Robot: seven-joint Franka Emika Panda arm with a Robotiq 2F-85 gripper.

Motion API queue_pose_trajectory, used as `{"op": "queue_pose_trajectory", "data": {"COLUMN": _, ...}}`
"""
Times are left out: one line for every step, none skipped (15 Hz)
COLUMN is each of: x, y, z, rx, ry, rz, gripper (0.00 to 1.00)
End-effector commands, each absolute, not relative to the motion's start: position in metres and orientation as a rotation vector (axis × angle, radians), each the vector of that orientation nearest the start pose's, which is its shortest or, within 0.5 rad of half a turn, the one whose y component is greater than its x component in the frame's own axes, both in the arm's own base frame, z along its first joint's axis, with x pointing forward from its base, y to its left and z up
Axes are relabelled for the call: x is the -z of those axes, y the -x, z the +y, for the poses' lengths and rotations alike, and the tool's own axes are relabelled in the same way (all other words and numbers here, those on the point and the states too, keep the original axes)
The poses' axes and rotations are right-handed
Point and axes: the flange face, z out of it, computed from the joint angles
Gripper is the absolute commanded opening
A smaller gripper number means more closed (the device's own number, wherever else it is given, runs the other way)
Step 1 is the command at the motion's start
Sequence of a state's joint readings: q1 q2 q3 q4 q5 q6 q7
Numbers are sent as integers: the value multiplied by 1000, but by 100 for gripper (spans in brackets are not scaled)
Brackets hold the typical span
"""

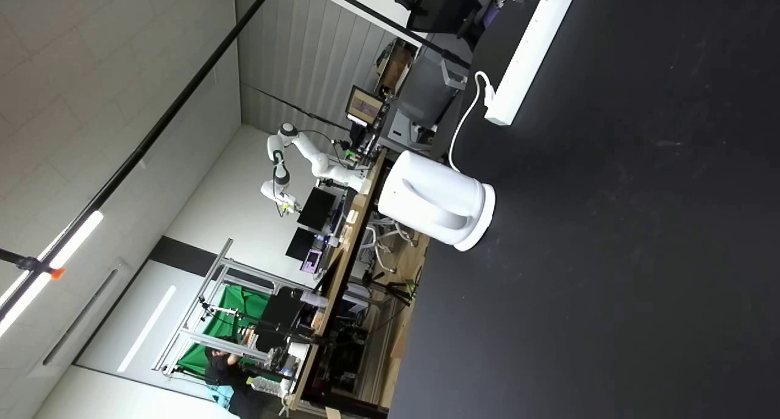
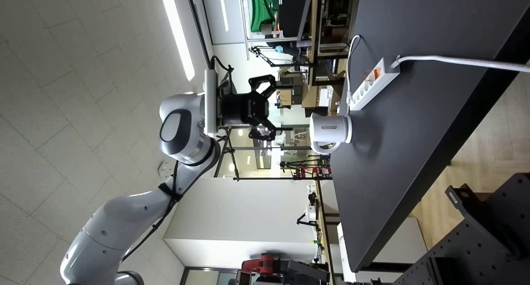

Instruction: Flick the first switch on the extension cord

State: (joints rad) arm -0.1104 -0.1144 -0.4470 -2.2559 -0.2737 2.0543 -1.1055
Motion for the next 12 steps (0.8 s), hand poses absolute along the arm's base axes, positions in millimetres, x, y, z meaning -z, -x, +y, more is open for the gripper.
{"op": "queue_pose_trajectory", "data": {"x": -401, "y": -424, "z": -270, "rx": -247, "ry": 2980, "rz": -1200, "gripper": 100}}
{"op": "queue_pose_trajectory", "data": {"x": -402, "y": -436, "z": -267, "rx": -182, "ry": 2984, "rz": -1265, "gripper": 100}}
{"op": "queue_pose_trajectory", "data": {"x": -402, "y": -447, "z": -264, "rx": -124, "ry": 2982, "rz": -1315, "gripper": 100}}
{"op": "queue_pose_trajectory", "data": {"x": -400, "y": -459, "z": -261, "rx": -63, "ry": 2972, "rz": -1360, "gripper": 100}}
{"op": "queue_pose_trajectory", "data": {"x": -396, "y": -469, "z": -258, "rx": -12, "ry": 2965, "rz": -1385, "gripper": 100}}
{"op": "queue_pose_trajectory", "data": {"x": -391, "y": -480, "z": -254, "rx": 33, "ry": 2957, "rz": -1409, "gripper": 100}}
{"op": "queue_pose_trajectory", "data": {"x": -384, "y": -490, "z": -251, "rx": 80, "ry": 2949, "rz": -1427, "gripper": 75}}
{"op": "queue_pose_trajectory", "data": {"x": -378, "y": -499, "z": -250, "rx": 117, "ry": 2944, "rz": -1442, "gripper": 73}}
{"op": "queue_pose_trajectory", "data": {"x": -371, "y": -506, "z": -249, "rx": 146, "ry": 2941, "rz": -1455, "gripper": 67}}
{"op": "queue_pose_trajectory", "data": {"x": -363, "y": -515, "z": -249, "rx": 160, "ry": 2942, "rz": -1462, "gripper": 60}}
{"op": "queue_pose_trajectory", "data": {"x": -356, "y": -522, "z": -250, "rx": 166, "ry": 2941, "rz": -1471, "gripper": 51}}
{"op": "queue_pose_trajectory", "data": {"x": -348, "y": -529, "z": -250, "rx": 167, "ry": 2943, "rz": -1472, "gripper": 45}}
